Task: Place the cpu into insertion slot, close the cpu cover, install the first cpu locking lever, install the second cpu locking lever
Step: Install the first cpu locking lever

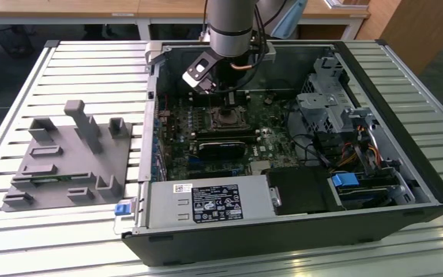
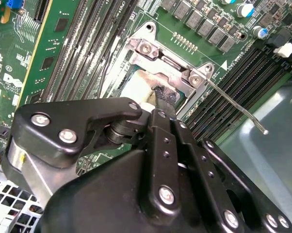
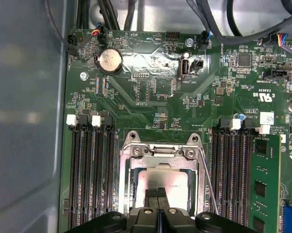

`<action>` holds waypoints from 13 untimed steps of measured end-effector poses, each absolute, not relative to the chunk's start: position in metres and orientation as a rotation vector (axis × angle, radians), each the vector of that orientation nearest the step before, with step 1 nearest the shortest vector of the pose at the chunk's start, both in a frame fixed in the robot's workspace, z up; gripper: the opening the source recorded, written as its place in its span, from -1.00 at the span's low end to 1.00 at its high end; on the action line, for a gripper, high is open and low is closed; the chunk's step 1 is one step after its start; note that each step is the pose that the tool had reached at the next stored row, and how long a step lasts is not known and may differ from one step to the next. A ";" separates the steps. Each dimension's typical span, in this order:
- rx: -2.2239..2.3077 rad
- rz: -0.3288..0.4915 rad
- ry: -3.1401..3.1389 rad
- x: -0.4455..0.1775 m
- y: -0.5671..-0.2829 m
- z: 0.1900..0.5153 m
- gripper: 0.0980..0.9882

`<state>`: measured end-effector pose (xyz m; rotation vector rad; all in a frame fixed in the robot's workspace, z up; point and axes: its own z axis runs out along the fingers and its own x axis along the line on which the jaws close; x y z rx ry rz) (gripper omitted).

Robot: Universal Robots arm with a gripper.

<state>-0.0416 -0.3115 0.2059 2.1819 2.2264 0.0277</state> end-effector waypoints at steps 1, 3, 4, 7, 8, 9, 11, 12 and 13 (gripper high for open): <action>2.182 0.028 2.226 -0.042 -0.312 0.206 -0.95; 2.182 0.028 2.226 -0.042 -0.312 0.206 -0.95; 2.182 0.027 2.226 -0.042 -0.312 0.207 -0.95; 2.182 0.028 2.226 -0.042 -0.312 0.208 -0.95; 2.182 0.028 2.226 -0.042 -0.311 0.208 -0.95; 2.182 0.028 2.226 -0.041 -0.312 0.208 -0.95; 2.182 0.028 2.226 -0.041 -0.312 0.209 -0.95; 2.182 0.028 2.226 -0.041 -0.312 0.210 -0.95; 2.182 0.028 2.226 -0.041 -0.312 0.210 -0.95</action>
